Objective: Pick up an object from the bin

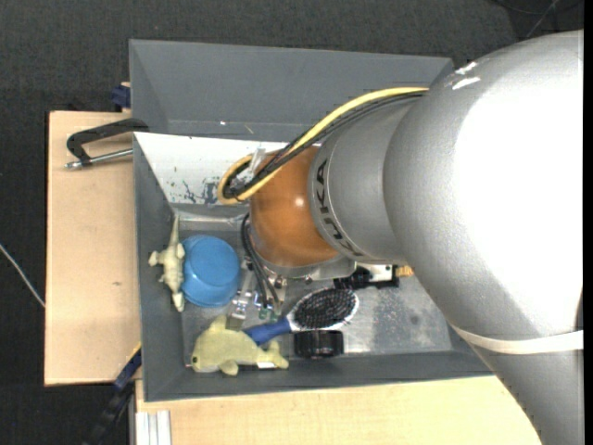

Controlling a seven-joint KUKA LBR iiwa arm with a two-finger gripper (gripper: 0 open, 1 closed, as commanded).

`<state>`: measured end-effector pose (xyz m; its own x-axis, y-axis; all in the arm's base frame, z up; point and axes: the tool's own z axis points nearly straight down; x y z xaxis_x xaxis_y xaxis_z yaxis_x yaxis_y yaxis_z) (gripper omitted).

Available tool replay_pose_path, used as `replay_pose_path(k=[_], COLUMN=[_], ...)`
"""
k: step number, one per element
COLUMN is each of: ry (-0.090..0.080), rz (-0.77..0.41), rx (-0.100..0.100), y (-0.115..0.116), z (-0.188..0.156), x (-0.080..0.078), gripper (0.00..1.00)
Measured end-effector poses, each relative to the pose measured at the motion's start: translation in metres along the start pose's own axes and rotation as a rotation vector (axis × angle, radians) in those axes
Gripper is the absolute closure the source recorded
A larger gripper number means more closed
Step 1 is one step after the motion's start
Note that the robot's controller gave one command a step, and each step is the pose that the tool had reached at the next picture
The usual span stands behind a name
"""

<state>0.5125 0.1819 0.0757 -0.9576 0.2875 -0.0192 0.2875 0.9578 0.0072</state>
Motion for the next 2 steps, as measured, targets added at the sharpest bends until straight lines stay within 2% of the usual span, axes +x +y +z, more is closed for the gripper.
replay_pose_path(k=[1,2], ry=[0.022,0.021], rz=[-0.006,-0.006], rx=[0.002,0.001], y=[0.0029,0.0029], z=[-0.0003,-0.0002], x=[0.0062,0.0060], gripper=[1.00,1.00])
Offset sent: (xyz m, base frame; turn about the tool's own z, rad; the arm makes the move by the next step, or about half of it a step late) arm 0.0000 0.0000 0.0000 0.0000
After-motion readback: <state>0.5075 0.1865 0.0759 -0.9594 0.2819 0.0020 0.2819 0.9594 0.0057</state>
